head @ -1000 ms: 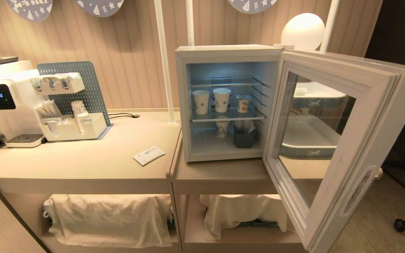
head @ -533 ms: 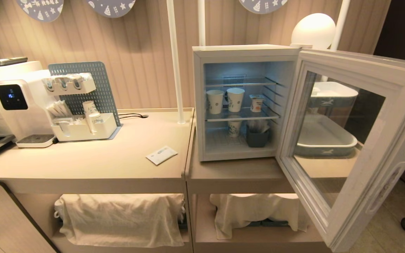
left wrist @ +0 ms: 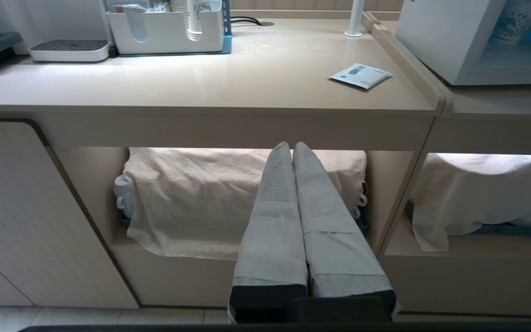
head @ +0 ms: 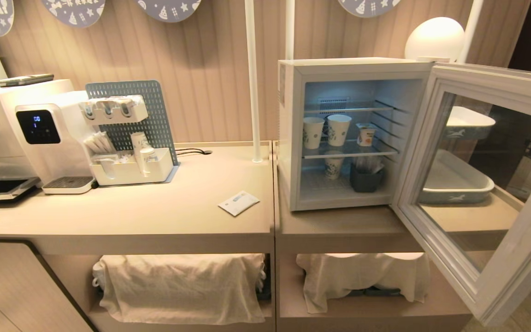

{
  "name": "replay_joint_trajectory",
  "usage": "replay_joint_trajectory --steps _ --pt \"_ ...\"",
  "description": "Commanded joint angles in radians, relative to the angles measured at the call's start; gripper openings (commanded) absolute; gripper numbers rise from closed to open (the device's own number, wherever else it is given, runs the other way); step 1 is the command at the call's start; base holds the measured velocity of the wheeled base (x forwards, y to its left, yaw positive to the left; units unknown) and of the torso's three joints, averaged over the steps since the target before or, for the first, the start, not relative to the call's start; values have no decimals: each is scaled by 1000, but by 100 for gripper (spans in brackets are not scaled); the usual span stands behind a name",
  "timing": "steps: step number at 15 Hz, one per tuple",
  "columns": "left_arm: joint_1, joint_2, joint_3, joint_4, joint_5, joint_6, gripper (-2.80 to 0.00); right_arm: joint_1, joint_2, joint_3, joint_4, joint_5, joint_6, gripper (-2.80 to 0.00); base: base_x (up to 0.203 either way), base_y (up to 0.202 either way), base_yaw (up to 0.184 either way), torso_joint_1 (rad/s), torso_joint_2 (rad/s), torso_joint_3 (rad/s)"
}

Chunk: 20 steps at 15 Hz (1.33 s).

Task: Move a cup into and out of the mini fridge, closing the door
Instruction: Take the yoghurt out of the freezer

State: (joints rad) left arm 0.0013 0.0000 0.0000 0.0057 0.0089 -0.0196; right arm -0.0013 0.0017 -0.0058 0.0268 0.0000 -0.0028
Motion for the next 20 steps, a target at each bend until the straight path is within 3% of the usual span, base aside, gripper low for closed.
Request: replay_joint_trajectory --steps 1,6,10,20 --pt "0 2 2 -1 0 0 -280 0 1 0 1 0 0 -280 0 188 0 4 5 -7" --pt "0 2 2 -1 0 -3 -280 0 1 0 1 0 0 -280 0 172 1 1 2 2" --pt "0 2 2 -1 0 1 -280 0 1 0 1 0 0 -280 12 14 10 2 3 1" --pt "0 2 2 -1 0 2 -280 0 1 0 1 0 0 -280 186 0 0 1 0 1"
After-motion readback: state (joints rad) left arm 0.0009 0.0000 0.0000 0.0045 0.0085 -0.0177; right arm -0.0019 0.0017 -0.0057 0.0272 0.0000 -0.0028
